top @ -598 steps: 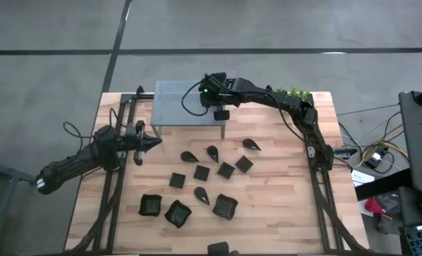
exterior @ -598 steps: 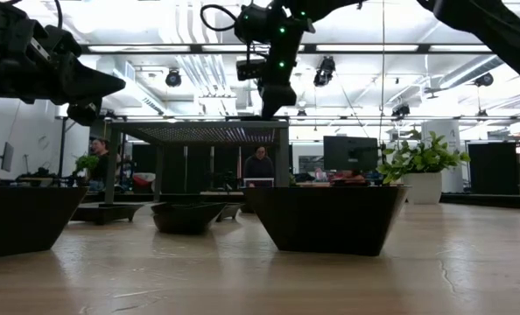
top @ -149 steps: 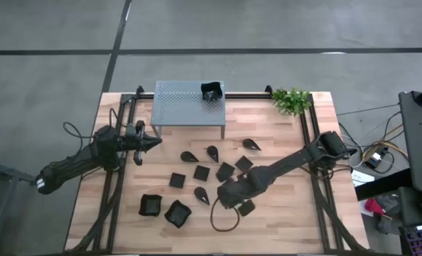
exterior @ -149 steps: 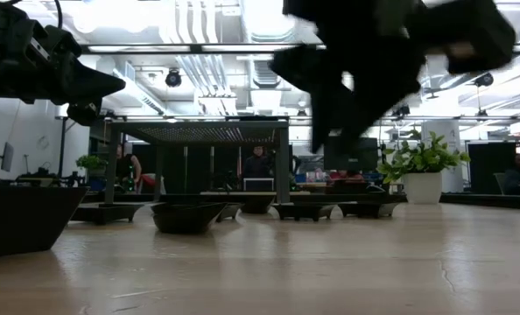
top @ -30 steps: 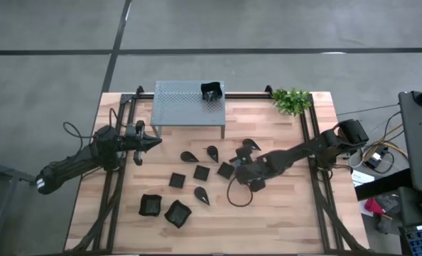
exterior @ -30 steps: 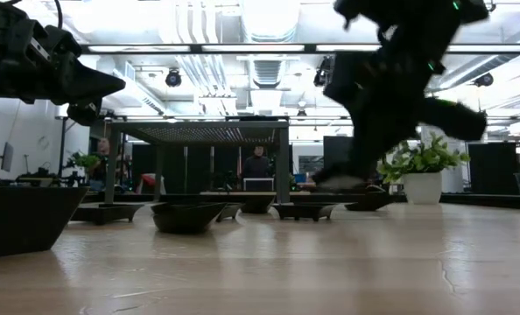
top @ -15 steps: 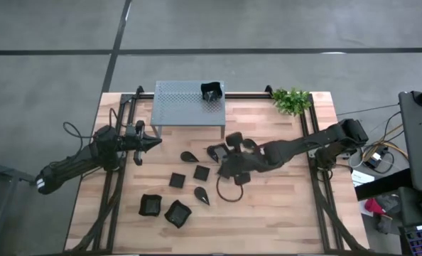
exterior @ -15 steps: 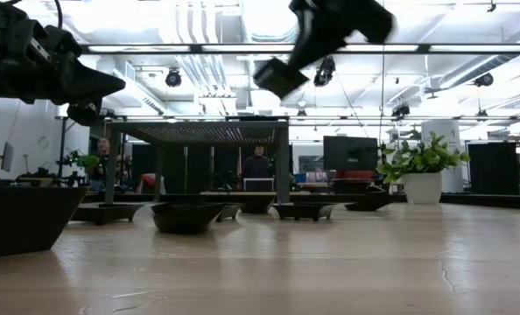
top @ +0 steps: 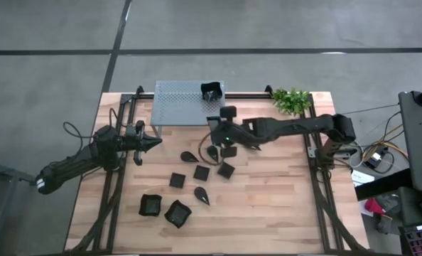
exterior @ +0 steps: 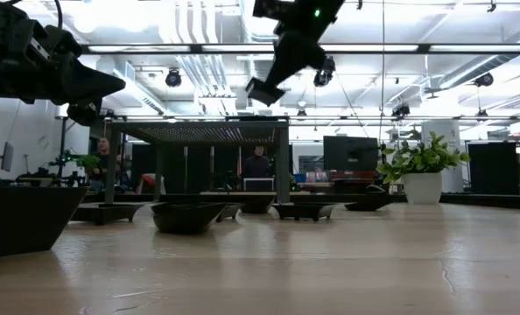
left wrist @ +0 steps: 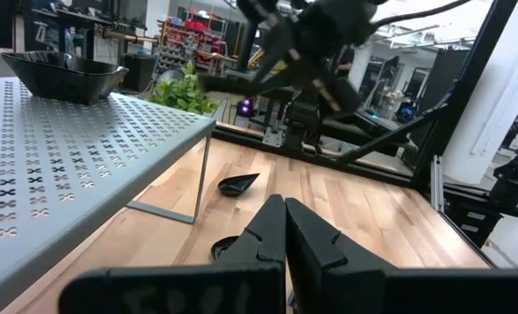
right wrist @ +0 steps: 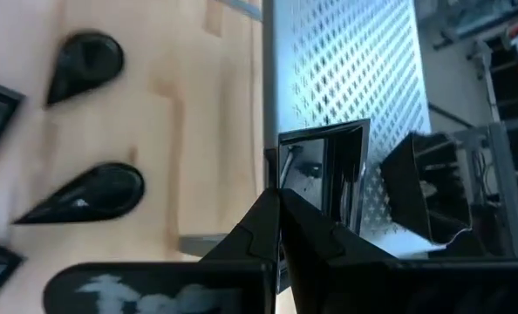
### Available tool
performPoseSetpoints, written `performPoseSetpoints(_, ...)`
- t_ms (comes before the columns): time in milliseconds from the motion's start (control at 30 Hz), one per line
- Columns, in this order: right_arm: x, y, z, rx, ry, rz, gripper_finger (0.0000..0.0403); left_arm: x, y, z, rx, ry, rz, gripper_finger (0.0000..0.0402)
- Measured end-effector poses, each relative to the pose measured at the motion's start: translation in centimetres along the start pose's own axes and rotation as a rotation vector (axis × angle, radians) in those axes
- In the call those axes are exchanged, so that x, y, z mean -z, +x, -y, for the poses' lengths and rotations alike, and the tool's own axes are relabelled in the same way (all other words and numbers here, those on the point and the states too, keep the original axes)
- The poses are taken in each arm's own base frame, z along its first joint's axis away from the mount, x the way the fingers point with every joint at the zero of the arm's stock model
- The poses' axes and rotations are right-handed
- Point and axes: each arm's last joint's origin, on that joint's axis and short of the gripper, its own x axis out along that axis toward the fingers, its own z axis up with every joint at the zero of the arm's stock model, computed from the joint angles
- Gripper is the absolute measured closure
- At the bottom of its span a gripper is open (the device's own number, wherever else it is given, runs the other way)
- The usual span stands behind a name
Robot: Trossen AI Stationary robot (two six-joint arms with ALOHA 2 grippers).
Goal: Pick & Place Mini shaped plates
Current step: Put the black square plate on the shelf
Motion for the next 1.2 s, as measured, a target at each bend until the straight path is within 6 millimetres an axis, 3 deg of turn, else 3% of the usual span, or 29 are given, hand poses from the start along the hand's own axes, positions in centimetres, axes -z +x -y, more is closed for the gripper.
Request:
performPoseSetpoints(367,0.1,3.8,1.4,0.169,-0.041,-0.148,0.0394,0.0,0.0,0.0,0.000,0.000,0.000,0.0399)
performPoseSetpoints(1200,-0.2,4.4,2.2,0.123,0.004,-0.091,0.0394,0.0,0.0,0.0,0.000,0.000,-0.001,0.0399)
